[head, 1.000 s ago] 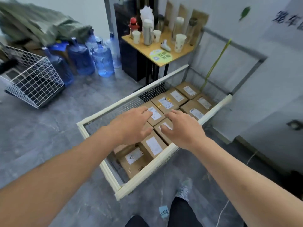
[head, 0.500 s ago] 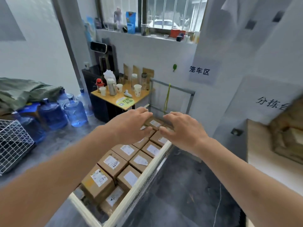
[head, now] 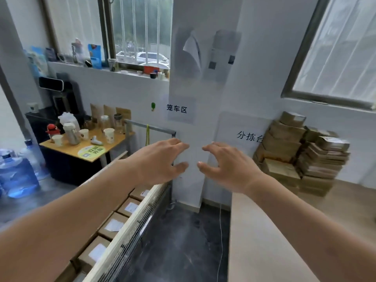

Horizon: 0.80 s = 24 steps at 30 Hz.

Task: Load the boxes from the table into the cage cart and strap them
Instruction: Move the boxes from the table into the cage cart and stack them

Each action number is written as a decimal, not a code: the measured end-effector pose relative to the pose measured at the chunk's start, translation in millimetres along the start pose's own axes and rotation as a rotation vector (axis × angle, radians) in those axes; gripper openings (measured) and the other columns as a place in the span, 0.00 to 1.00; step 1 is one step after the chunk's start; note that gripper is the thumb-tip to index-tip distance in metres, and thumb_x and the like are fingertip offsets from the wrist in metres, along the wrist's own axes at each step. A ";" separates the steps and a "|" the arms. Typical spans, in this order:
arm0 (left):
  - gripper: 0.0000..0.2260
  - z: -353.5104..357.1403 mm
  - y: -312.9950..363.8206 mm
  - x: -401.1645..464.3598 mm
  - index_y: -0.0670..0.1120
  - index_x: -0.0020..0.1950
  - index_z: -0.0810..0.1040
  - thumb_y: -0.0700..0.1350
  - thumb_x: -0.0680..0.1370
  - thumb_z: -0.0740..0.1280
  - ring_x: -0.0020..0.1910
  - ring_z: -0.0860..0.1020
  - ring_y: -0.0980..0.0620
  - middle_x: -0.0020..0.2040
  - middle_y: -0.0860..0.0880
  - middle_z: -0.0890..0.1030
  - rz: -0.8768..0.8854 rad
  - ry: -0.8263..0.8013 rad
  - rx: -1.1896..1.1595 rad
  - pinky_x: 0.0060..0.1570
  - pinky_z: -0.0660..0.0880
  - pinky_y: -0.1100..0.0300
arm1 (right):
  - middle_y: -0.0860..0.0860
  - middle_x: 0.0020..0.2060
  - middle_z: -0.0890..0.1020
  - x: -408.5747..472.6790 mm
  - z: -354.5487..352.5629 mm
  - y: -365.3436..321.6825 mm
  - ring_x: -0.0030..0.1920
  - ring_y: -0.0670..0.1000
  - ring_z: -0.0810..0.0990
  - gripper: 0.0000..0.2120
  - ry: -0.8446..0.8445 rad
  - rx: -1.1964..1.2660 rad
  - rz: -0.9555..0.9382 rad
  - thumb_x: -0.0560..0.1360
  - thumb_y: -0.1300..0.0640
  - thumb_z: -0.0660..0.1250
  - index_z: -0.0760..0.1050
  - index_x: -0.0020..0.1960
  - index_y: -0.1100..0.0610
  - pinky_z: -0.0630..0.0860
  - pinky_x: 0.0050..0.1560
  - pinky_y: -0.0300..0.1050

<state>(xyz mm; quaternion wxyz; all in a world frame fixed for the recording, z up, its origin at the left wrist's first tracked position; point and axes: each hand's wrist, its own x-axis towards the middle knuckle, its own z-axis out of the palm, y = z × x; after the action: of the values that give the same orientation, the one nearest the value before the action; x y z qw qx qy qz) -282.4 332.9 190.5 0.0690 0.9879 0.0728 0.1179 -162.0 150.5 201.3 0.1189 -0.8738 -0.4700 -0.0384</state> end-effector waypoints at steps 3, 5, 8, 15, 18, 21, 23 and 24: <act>0.30 3.1 32.8 20.2 0.52 0.84 0.59 0.60 0.84 0.61 0.75 0.69 0.51 0.78 0.54 0.67 0.068 0.001 -0.019 0.72 0.68 0.53 | 0.47 0.76 0.71 -22.7 -18.7 29.0 0.74 0.52 0.71 0.31 0.038 -0.009 0.064 0.80 0.34 0.60 0.67 0.78 0.48 0.70 0.72 0.55; 0.30 6.0 52.5 32.5 0.51 0.83 0.60 0.59 0.84 0.61 0.74 0.70 0.51 0.78 0.54 0.67 0.118 -0.005 -0.024 0.72 0.68 0.53 | 0.47 0.76 0.71 -37.6 -28.2 44.9 0.73 0.52 0.72 0.31 0.062 -0.021 0.120 0.80 0.34 0.60 0.67 0.78 0.47 0.71 0.71 0.55; 0.29 11.8 79.6 50.9 0.49 0.83 0.61 0.58 0.85 0.61 0.74 0.70 0.51 0.78 0.53 0.68 0.218 -0.009 -0.023 0.73 0.67 0.53 | 0.45 0.72 0.75 -61.5 -36.3 64.4 0.69 0.51 0.75 0.30 0.102 -0.028 0.213 0.80 0.33 0.60 0.69 0.77 0.47 0.74 0.67 0.54; 0.28 41.9 145.5 84.5 0.49 0.83 0.61 0.57 0.85 0.60 0.77 0.67 0.51 0.80 0.52 0.65 0.469 -0.078 -0.085 0.75 0.65 0.54 | 0.47 0.68 0.76 -135.8 -45.1 93.5 0.68 0.52 0.75 0.24 0.138 -0.048 0.466 0.81 0.36 0.61 0.73 0.72 0.46 0.75 0.65 0.54; 0.27 54.5 178.7 93.2 0.50 0.83 0.62 0.57 0.85 0.60 0.75 0.70 0.49 0.78 0.53 0.67 0.559 -0.106 -0.112 0.72 0.69 0.51 | 0.47 0.69 0.76 -169.9 -48.4 103.1 0.68 0.52 0.75 0.25 0.146 -0.067 0.570 0.80 0.35 0.59 0.73 0.72 0.46 0.75 0.65 0.55; 0.27 62.9 213.0 99.0 0.50 0.82 0.64 0.58 0.84 0.60 0.73 0.71 0.50 0.77 0.53 0.68 0.636 -0.111 -0.111 0.70 0.72 0.50 | 0.49 0.74 0.73 -204.2 -56.4 113.5 0.74 0.52 0.71 0.26 0.173 -0.090 0.646 0.82 0.37 0.60 0.71 0.76 0.48 0.70 0.72 0.55; 0.27 65.9 236.7 102.2 0.50 0.81 0.64 0.59 0.84 0.60 0.72 0.72 0.51 0.77 0.53 0.68 0.679 -0.111 -0.117 0.69 0.73 0.52 | 0.49 0.76 0.72 -225.3 -62.9 122.8 0.75 0.51 0.69 0.27 0.193 -0.105 0.688 0.82 0.37 0.59 0.70 0.77 0.47 0.69 0.73 0.55; 0.28 66.1 250.1 102.5 0.50 0.82 0.64 0.60 0.84 0.60 0.71 0.72 0.51 0.77 0.54 0.68 0.698 -0.109 -0.116 0.69 0.73 0.53 | 0.49 0.77 0.70 -235.4 -65.8 129.6 0.76 0.51 0.67 0.27 0.196 -0.109 0.711 0.82 0.37 0.59 0.69 0.77 0.46 0.68 0.74 0.55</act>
<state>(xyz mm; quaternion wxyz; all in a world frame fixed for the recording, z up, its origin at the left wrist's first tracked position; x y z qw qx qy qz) -135.9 96.4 188.1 0.0843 0.9525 -0.2799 0.0854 -182.1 -125.5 200.8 0.1226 -0.9796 -0.1208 -0.1033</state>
